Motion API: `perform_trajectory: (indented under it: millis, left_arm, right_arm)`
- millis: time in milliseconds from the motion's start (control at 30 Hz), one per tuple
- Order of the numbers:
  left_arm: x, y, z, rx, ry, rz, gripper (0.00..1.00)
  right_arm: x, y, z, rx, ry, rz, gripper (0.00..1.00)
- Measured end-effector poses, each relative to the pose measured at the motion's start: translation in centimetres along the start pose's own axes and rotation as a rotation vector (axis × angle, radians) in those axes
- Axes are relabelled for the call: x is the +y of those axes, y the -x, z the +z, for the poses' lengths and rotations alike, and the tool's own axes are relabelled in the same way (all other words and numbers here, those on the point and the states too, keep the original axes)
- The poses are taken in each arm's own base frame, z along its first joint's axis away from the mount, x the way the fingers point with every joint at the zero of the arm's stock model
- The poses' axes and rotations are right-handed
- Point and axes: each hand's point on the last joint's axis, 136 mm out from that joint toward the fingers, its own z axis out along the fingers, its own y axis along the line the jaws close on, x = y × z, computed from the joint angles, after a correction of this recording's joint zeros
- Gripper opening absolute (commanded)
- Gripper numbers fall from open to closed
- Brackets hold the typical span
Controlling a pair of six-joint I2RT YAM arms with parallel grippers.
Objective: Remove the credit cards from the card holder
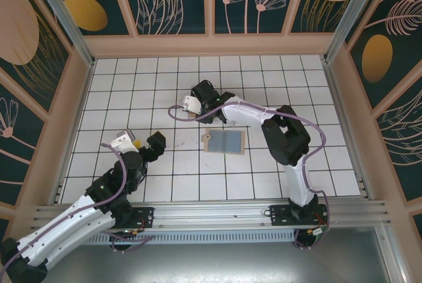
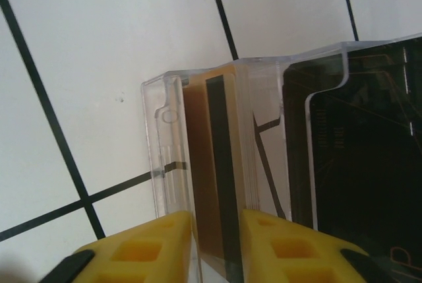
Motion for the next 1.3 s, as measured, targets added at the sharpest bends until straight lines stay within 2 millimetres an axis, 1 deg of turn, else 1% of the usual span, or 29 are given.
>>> perform_trajectory:
  millis: [167,367,633,767,967,1033,1133,1233,1300]
  left_arm:
    - [0.0,0.0,0.0,0.001,0.001,0.001,0.99]
    - [0.0,-0.1,0.0,0.001,0.001,0.001,0.99]
    - [0.1,-0.1,0.0,0.001,0.001,0.001,0.99]
    - [0.1,-0.2,0.0,0.005,0.002,0.003,0.99]
    - [0.1,-0.2,0.1,0.005,0.002,0.003,0.99]
    - [0.1,-0.2,0.1,0.005,0.002,0.004,0.99]
    - [0.2,-0.4,0.2,0.011,0.008,0.009,0.99]
    - [0.5,-1.1,0.6,0.035,0.032,0.033,0.99]
    - [0.7,-1.8,1.0,0.062,0.05,0.054,0.99]
  right_arm:
    - [-0.3,-0.5,0.2,0.01,-0.033,0.009,0.34]
    - [-1.2,-0.7,0.3,0.024,-0.091,0.019,0.34]
    - [-2.2,-0.6,0.2,0.024,-0.142,0.033,0.34]
    - [-2.4,-0.9,0.3,0.037,-0.159,0.042,0.34]
    - [-2.5,-0.9,0.0,0.031,-0.169,0.062,0.35]
    - [-2.4,-1.0,-0.6,0.018,-0.164,0.078,0.36]
    - [-2.4,-0.5,-2.5,-0.028,-0.162,0.114,0.36]
    - [-2.6,0.1,-5.7,-0.117,-0.169,0.178,0.37]
    - [-2.6,0.2,-8.4,-0.194,-0.177,0.239,0.37]
